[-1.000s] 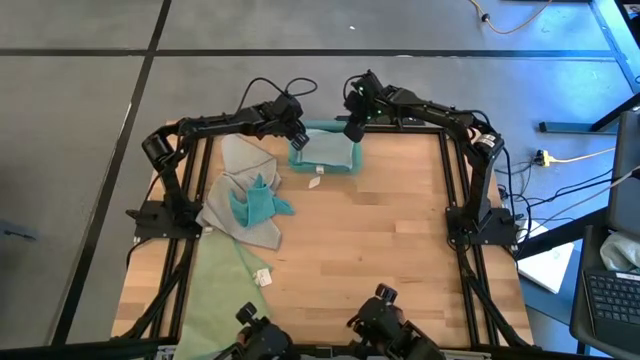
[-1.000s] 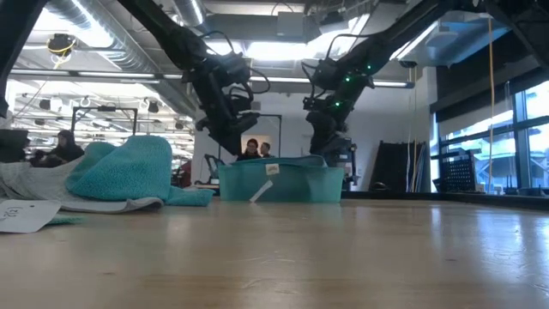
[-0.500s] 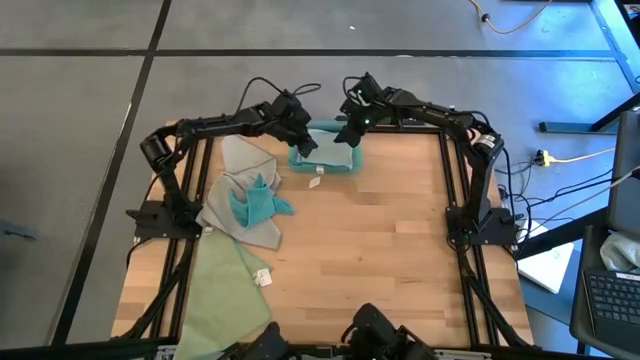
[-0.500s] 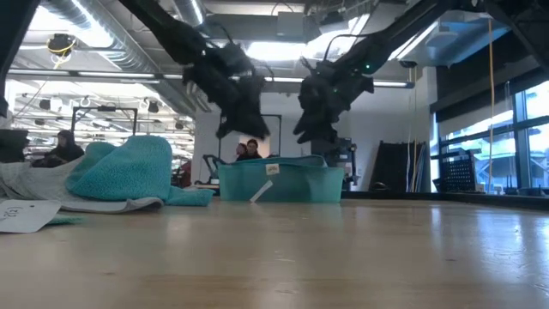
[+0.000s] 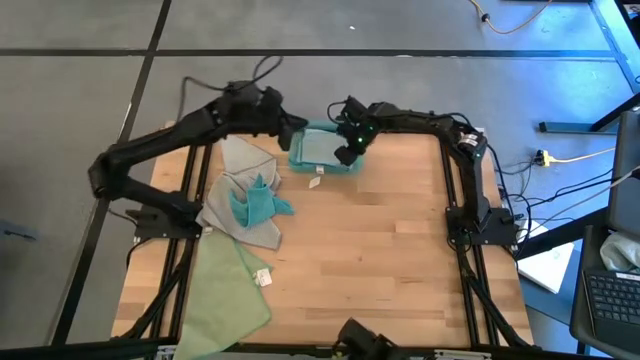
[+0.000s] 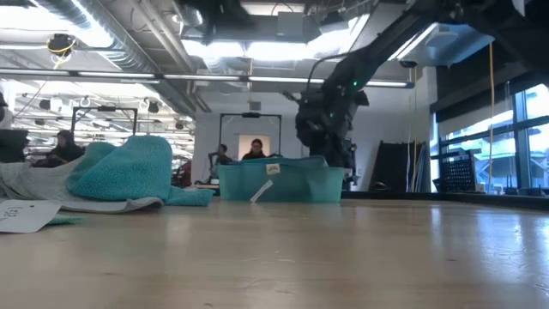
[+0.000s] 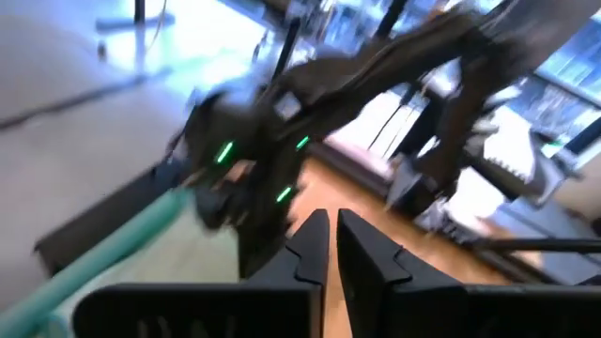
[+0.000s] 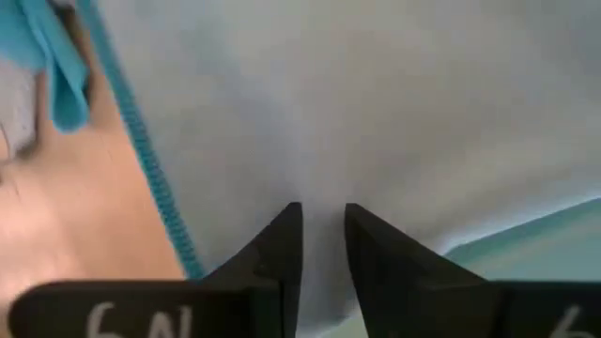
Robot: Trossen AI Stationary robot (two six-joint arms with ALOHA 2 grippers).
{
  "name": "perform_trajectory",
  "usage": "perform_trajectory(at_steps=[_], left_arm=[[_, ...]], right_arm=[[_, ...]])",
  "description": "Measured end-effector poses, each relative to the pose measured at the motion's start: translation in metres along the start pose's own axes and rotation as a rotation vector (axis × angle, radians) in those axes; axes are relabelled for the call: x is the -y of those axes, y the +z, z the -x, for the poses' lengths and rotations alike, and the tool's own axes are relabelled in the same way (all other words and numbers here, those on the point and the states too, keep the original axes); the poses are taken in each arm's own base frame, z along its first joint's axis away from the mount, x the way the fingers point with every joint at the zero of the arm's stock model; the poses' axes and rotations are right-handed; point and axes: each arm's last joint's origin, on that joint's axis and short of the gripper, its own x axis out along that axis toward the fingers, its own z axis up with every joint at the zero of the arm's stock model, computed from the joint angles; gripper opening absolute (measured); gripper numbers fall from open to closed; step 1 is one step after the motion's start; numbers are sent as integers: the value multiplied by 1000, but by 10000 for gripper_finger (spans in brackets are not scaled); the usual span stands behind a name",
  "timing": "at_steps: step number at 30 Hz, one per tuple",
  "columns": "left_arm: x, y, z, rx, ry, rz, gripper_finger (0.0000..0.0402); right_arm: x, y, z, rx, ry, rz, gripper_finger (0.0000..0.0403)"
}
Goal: Fold microfiber towels
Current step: Put the folded light blue towel into the bin
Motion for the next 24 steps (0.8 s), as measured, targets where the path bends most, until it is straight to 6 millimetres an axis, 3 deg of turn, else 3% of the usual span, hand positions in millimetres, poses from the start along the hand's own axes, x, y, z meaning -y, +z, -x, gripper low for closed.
perform_trajectory(at_steps=[4,8,14,24], left_arm=[[28,3,28,85,3,-39,2],[45,1,44,128,25,-55,2],[57,-8,47,88,20,-61,1],[74,-21,49,31,11,-47,0]], right_arm=[[-9,-7,-10,-75,0,-9,58],[-18,-9,-15,-76,-50,-7,15],[-17,-6,-17,-17,-259,3,18],[-17,6,-16,103,-331,96,4]])
